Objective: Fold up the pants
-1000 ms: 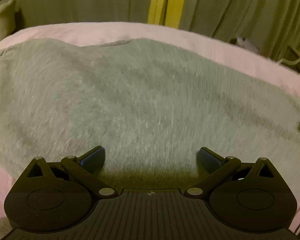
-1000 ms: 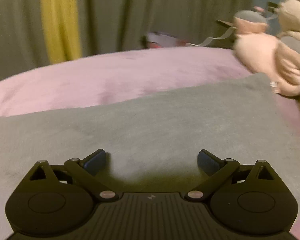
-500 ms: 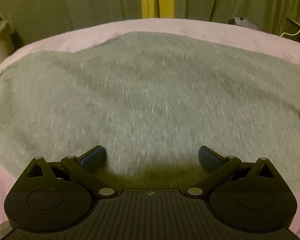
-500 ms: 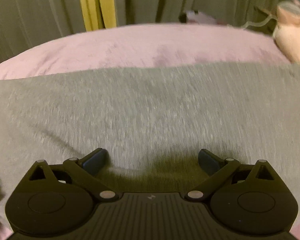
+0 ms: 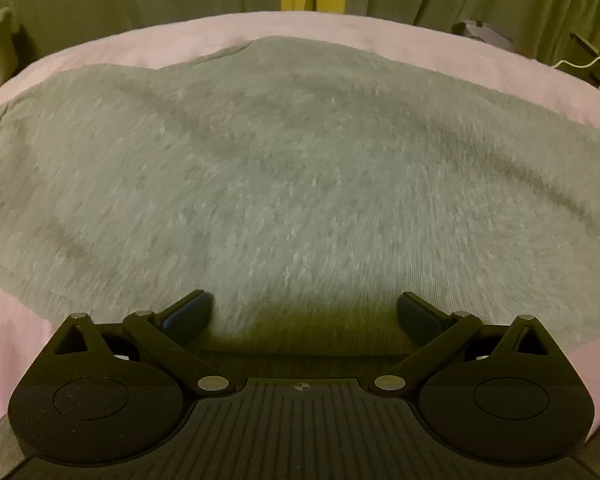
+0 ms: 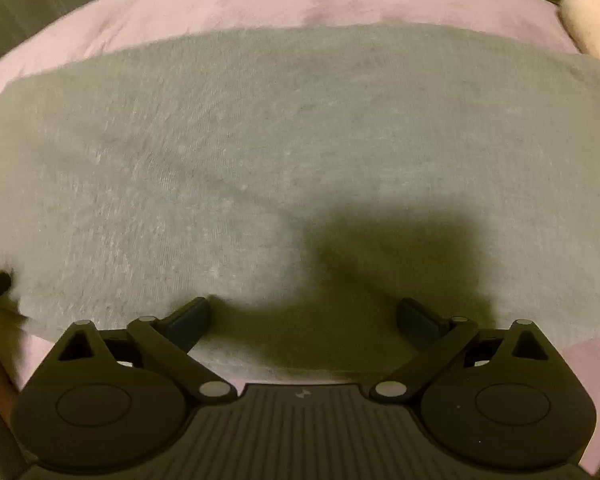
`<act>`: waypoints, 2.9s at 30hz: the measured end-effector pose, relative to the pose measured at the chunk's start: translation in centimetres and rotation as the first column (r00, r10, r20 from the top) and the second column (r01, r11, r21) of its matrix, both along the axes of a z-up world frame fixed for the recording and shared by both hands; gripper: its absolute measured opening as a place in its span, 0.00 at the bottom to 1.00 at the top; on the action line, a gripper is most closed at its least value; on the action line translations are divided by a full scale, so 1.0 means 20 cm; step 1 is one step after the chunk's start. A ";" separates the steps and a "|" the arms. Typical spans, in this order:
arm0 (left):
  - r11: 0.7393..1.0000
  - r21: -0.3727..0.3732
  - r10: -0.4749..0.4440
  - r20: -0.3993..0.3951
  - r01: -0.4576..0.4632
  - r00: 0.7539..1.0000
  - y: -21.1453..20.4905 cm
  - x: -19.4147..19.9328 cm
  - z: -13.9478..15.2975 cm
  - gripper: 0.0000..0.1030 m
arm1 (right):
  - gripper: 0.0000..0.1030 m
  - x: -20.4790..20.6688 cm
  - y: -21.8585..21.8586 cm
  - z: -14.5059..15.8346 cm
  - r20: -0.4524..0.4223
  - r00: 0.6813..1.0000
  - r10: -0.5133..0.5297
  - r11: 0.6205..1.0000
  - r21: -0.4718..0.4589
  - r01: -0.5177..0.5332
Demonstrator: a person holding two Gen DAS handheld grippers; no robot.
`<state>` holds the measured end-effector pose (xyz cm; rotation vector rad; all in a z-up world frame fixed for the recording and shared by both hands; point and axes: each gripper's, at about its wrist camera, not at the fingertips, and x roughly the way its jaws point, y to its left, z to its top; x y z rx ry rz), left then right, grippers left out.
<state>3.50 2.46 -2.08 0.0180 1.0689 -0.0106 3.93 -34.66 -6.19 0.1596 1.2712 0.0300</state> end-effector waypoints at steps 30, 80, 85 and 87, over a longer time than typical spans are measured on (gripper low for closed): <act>0.995 -0.039 0.100 0.068 -0.097 0.993 0.01 0.05 -0.02 1.00 | 0.97 -0.68 -1.25 -0.31 0.283 0.524 -0.803 0.572 0.612 0.546; 0.888 -0.196 0.459 0.447 -0.417 0.768 0.39 -0.14 0.24 1.00 | 0.16 -0.22 0.53 0.27 0.646 0.688 0.329 0.888 0.035 -0.458; 0.907 -0.205 0.420 0.399 -0.367 0.815 0.37 -0.12 0.20 1.00 | 0.26 -0.21 0.72 0.04 0.463 0.756 0.463 0.859 -0.024 -0.512; 0.913 -0.219 0.406 0.390 -0.346 0.826 0.36 -0.11 0.19 1.00 | 0.41 -0.21 0.67 0.08 0.471 0.771 0.428 0.862 0.043 -0.505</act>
